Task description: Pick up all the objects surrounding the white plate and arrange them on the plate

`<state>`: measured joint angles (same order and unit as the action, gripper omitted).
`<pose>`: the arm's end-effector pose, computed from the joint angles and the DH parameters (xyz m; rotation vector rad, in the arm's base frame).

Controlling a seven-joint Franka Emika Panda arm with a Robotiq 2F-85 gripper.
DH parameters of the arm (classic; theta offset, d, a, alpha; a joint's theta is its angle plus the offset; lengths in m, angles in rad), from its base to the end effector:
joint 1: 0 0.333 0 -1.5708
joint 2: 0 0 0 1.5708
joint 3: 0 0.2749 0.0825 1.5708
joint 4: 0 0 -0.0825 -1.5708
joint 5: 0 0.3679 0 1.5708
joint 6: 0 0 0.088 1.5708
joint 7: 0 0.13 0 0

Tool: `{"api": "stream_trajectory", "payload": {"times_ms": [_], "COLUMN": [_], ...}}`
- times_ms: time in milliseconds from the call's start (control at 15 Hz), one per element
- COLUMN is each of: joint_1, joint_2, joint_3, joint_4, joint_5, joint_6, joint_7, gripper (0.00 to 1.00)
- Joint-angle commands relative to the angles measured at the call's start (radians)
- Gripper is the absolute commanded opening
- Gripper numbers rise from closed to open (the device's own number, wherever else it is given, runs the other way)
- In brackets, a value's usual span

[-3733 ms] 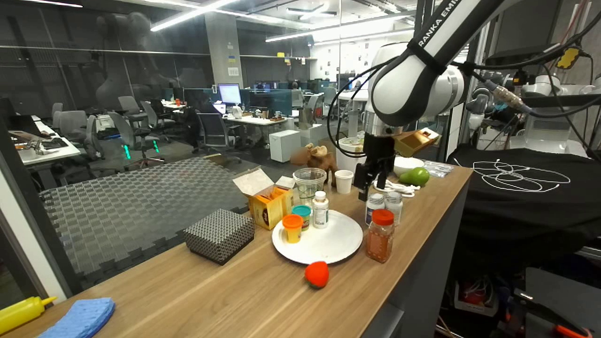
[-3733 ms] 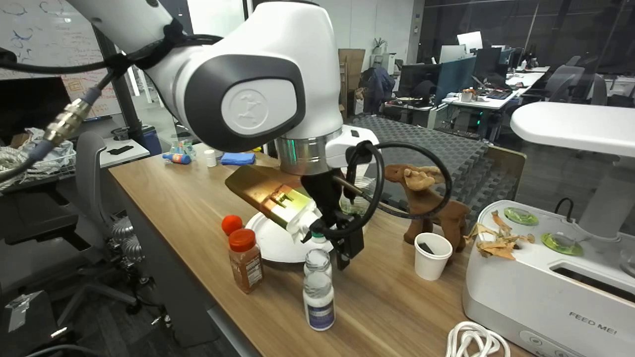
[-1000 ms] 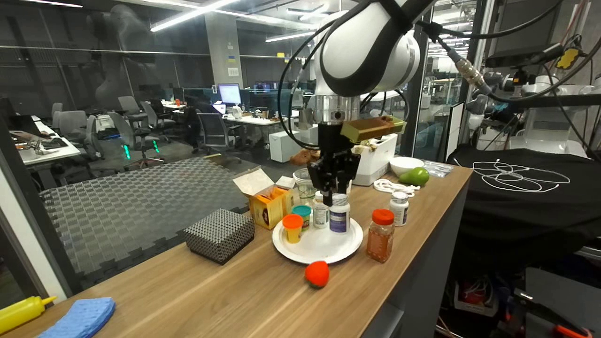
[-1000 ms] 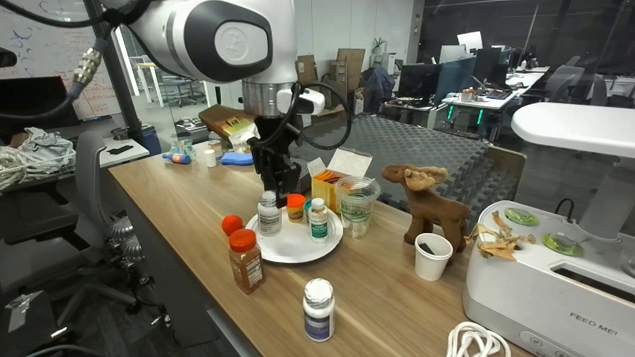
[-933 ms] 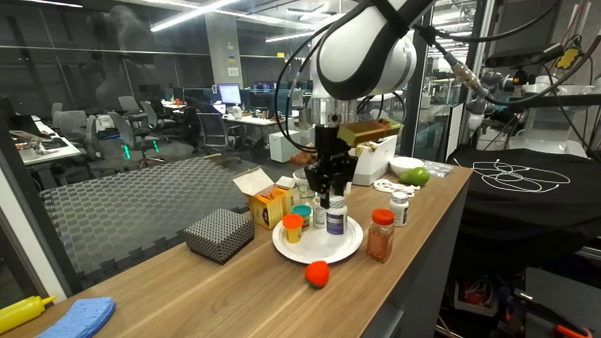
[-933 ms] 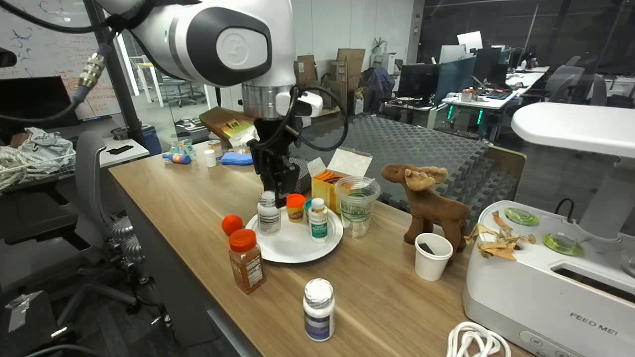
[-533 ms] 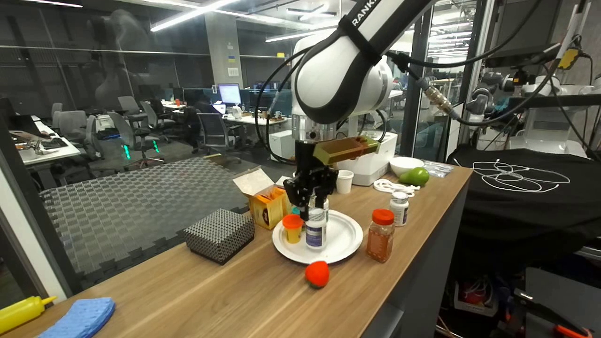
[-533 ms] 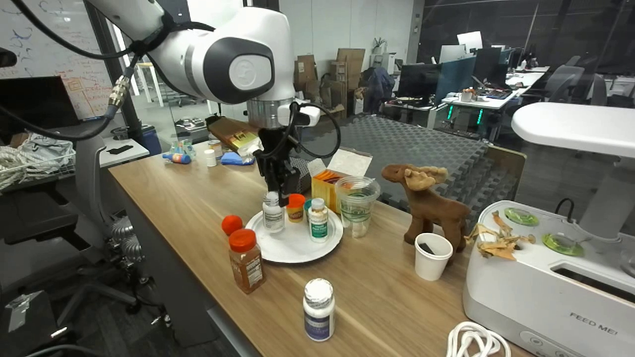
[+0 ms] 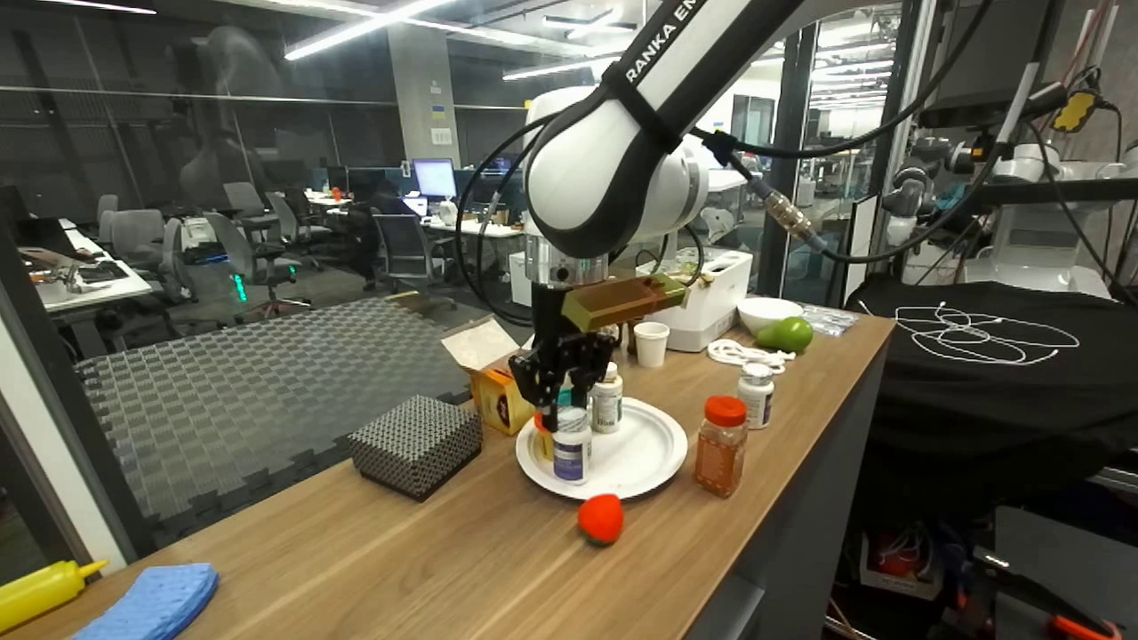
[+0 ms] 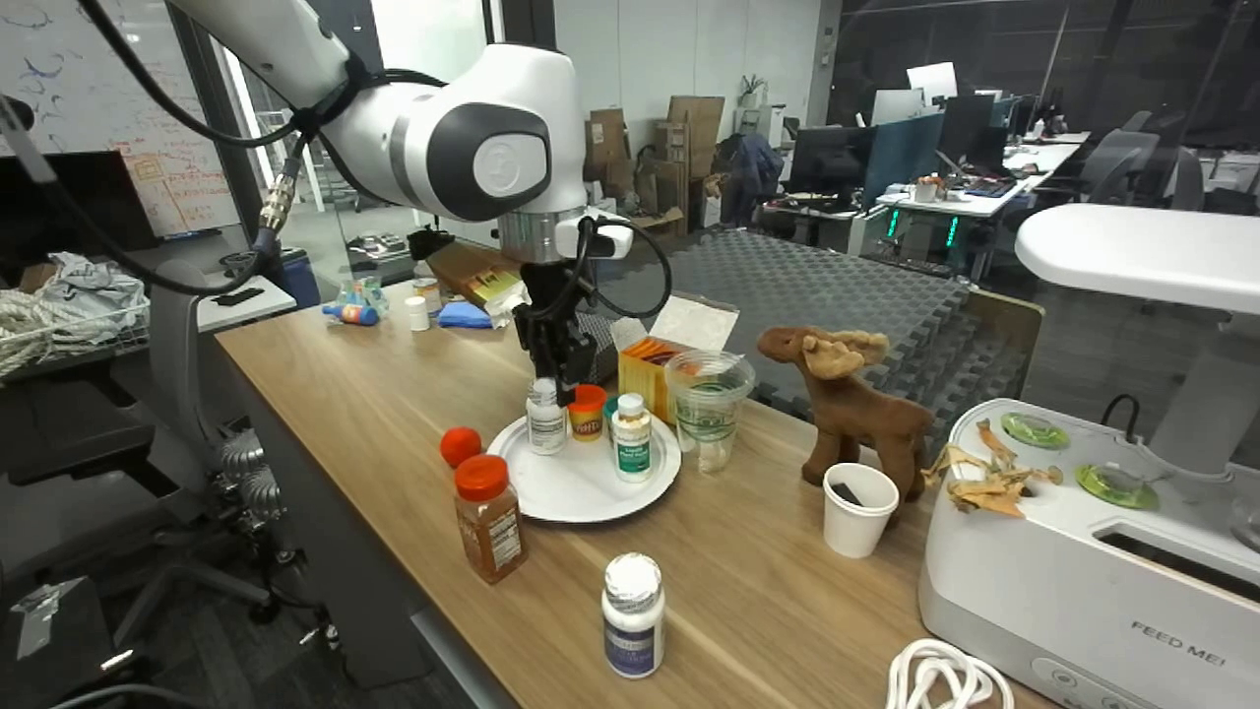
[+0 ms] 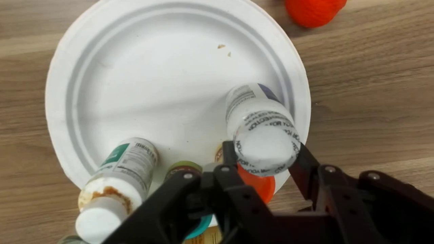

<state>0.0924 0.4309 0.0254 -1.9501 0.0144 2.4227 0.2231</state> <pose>0.5924 0.0703 0.2125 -3.1085 0.1844 -0.0588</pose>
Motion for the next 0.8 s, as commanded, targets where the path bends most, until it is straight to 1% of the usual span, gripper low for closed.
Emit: {"api": "stream_trajectory", "payload": {"times_ms": [0,67,133,200,333,400,467,533,733], "joint_1": [0.003,0.004,0.003,0.006,0.012,0.015,0.019,0.031,0.02], "joint_2": [0.001,-0.008,-0.019,-0.035,-0.066,-0.09,-0.11,-0.137,-0.233], "joint_3": [0.008,0.005,0.005,0.0,-0.011,-0.019,-0.029,-0.055,-0.086], "joint_4": [0.01,0.001,-0.008,-0.021,-0.046,-0.067,-0.082,-0.106,-0.197], "joint_5": [0.025,0.022,0.024,0.017,0.002,-0.007,-0.019,-0.053,-0.088], "joint_6": [0.015,0.02,0.024,0.033,0.05,0.06,0.067,0.078,0.07], "joint_7": [0.0,0.004,0.005,0.012,0.033,0.047,0.067,0.114,0.192], "gripper": [0.68,0.69,0.74,0.83,0.97,1.0,1.0,1.0,1.0]}}
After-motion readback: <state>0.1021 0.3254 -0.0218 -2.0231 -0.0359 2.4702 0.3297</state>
